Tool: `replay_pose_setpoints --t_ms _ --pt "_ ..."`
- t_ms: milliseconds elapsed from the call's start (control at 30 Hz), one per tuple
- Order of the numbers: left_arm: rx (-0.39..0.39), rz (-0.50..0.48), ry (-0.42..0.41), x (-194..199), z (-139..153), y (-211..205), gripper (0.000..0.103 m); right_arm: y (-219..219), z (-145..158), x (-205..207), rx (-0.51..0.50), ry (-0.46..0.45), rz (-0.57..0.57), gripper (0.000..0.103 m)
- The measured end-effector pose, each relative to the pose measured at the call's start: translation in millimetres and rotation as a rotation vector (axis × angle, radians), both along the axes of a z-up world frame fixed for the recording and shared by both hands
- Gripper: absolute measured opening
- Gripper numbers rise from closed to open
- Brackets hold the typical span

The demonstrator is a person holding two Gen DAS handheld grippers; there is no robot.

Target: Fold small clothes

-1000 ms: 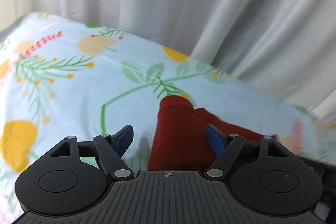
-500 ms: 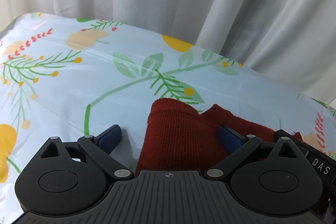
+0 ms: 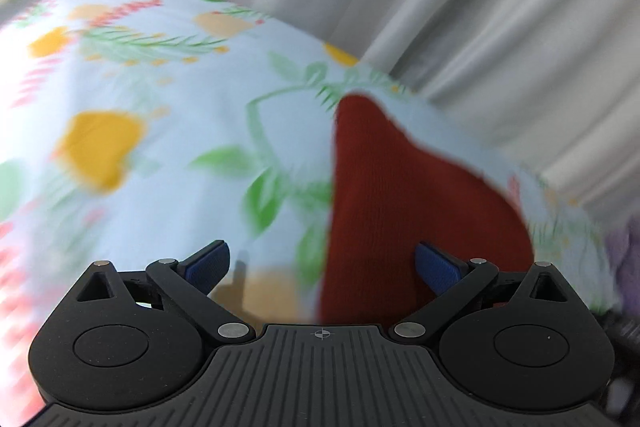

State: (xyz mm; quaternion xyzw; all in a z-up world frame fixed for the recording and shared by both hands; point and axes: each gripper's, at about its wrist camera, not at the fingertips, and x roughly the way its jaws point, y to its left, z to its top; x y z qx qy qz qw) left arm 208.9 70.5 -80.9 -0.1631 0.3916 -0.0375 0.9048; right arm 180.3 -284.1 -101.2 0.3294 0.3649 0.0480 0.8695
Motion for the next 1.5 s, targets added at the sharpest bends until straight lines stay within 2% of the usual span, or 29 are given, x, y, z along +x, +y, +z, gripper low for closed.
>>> replay_pose_setpoints --t_ms 67,133,233,267,300,333,367,400,433,467,500,533,567,633,667,733,800,833,900,933,1033,1133,1167,1200,1267,1333,1400,1500 --pt "0.048 0.005 -0.008 -30.8 -3.7 3.1 0.102 -19.7 -10.0 -27.0 0.081 0.045 -0.023 0.064" --pt "0.093 -0.006 -0.025 -50.3 -8.8 -1.5 0.102 -27.7 -20.8 -38.7 0.21 0.09 0.005 0.064" --pt "0.175 -0.108 -0.081 -60.2 -16.5 -21.6 0.102 -17.8 -30.3 -35.5 0.35 0.074 0.064 0.062" --pt "0.199 -0.135 -0.091 -59.7 -18.8 -29.1 0.102 -11.1 -32.0 -30.3 0.36 0.07 0.076 0.058" --pt "0.221 -0.146 -0.084 -57.4 -21.2 -35.5 0.102 -4.6 -32.9 -25.1 0.351 0.072 0.079 0.047" --pt "0.241 -0.154 -0.07 -55.6 -24.6 -40.7 0.102 1.0 -33.7 -20.0 0.331 0.081 0.069 0.041" --pt "0.257 -0.168 -0.055 -53.1 -27.0 -45.9 0.102 6.0 -34.6 -15.2 0.31 0.102 0.052 0.022" --pt "0.274 -0.179 -0.047 -51.7 -29.3 -49.4 0.102 8.9 -35.2 -11.4 0.299 0.134 0.031 0.016" --pt "0.297 -0.171 -0.047 -52.8 -30.5 -52.4 0.102 7.8 -36.0 -11.2 0.331 0.137 0.017 0.015" --pt "0.322 -0.146 -0.045 -51.6 -32.2 -52.5 0.101 3.2 -37.9 -15.3 0.429 0.102 0.015 0.013" --pt "0.34 -0.11 -0.033 -49.3 -34.2 -49.7 0.101 -4.2 -42.9 -21.0 0.571 0.05 0.022 0.012" --pt "0.341 -0.069 -0.015 -47.7 -35.4 -43.4 0.102 -11.9 -45.2 -26.5 0.645 0.014 0.006 0.012" --pt "0.321 -0.036 -0.002 -46.4 -36.3 -35.5 0.102 -16.2 -42.5 -28.7 0.604 0.013 -0.013 0.012" --pt "0.272 -0.005 0.022 -47.2 -37.4 -21.9 0.103 -13.3 -34.6 -27.0 0.347 0.087 -0.027 0.011" --pt "0.274 -0.007 0.022 -49.3 -36.3 -20.2 0.103 -8.6 -35.1 -26.7 0.255 0.116 -0.014 0.009" --pt "0.298 0.01 0.023 -56.1 -32.7 -17.4 0.102 -2.1 -29.0 -31.3 0.183 0.09 0.013 0.009" --pt "0.315 0.082 0.026 -63.0 -25.8 -5.9 0.101 3.7 -17.4 -35.7 0.074 0.081 0.002 0.013" --pt "0.295 0.113 0.032 -65.4 -21.2 2.8 0.101 6.6 -14.0 -35.6 0.037 0.078 0.0 0.016" --pt "0.226 0.142 0.036 -69.6 -10.5 19.0 0.101 9.9 -7.1 -38.9 -0.064 0.092 -0.01 0.03" --pt "0.201 0.143 0.029 -71.5 -5.0 23.5 0.101 10.2 -5.5 -40.9 -0.118 0.106 -0.014 0.03" --pt "0.159 0.108 0.015 -77.9 10.6 20.0 0.101 12.6 -4.0 -55.4 -0.186 0.152 0.016 0.032" --pt "0.137 0.054 0.061 -83.3 13.4 2.6 0.102 25.1 -2.0 -68.5 -0.205 0.199 0.113 0.06" --pt "0.136 0.037 0.086 -84.9 11.5 -4.6 0.102 31.7 0.0 -73.3 -0.223 0.207 0.14 0.073" --pt "0.14 0.02 0.119 -83.6 7.3 -12.1 0.102 38.7 1.8 -76.6 -0.245 0.222 0.163 0.081" --pt "0.157 -0.008 0.192 -80.3 -2.0 -25.5 0.102 51.6 5.3 -79.3 -0.293 0.25 0.2 0.082" --pt "0.191 -0.018 0.221 -80.7 -4.8 -32.8 0.102 62.5 8.5 -75.7 -0.343 0.273 0.219 0.085" --pt "0.242 -0.016 0.206 -82.3 0.1 -39.4 0.102 71.4 14.9 -72.4 -0.417 0.292 0.221 0.097" --pt "0.291 -0.028 0.183 -81.0 13.2 -41.7 0.102 80.1 27.8 -75.3 -0.508 0.268 0.216 0.099"
